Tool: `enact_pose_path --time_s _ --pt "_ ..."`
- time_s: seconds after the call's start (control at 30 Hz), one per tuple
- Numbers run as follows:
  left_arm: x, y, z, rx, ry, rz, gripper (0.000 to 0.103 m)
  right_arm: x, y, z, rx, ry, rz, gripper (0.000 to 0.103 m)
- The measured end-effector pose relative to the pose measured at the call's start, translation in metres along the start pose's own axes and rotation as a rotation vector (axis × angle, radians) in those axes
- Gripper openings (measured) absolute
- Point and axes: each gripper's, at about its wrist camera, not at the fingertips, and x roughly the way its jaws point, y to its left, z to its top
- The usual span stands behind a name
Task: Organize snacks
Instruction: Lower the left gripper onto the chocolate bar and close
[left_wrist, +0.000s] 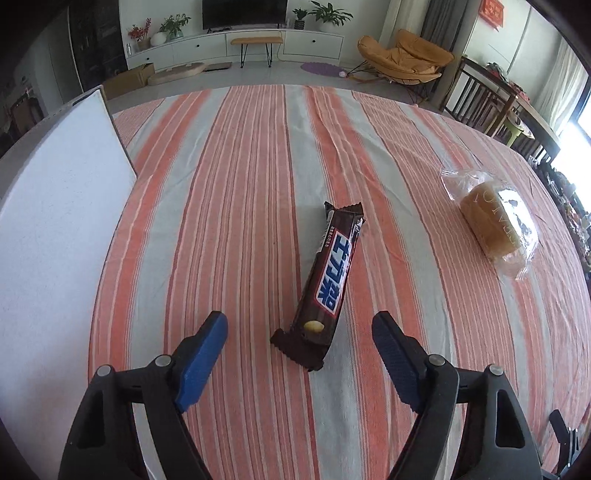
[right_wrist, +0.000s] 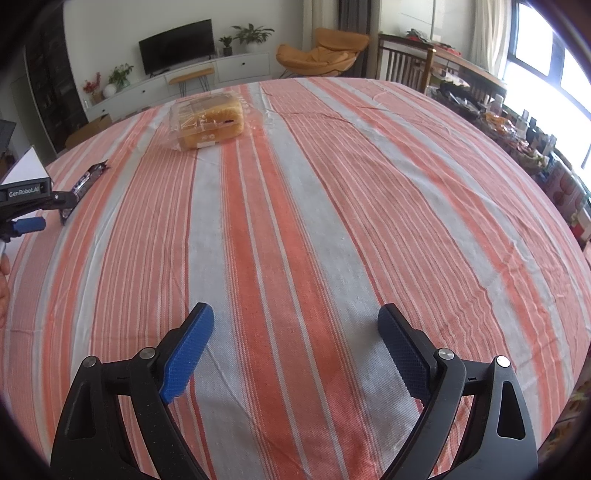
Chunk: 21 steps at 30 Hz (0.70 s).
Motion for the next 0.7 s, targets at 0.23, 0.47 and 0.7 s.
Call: enact_pose_path --time_s 0.23,0.47,0.7 --pt "-0.001 -0.025 0.009 0.162 -0.055 0.046 0.018 0.000 0.001 0.000 -0.001 0.001 0.001 0.094" --pt "-0.033 -0.015 -0.048 0.080 -0.064 0.010 0.018 -0.001 0.002 0.000 -0.002 0.001 0.001 0.094" --pt "-0.071 -0.011 -0.114 0.049 -0.073 -0.032 0.018 -0.001 0.002 0.000 -0.002 0.001 0.002 0.094"
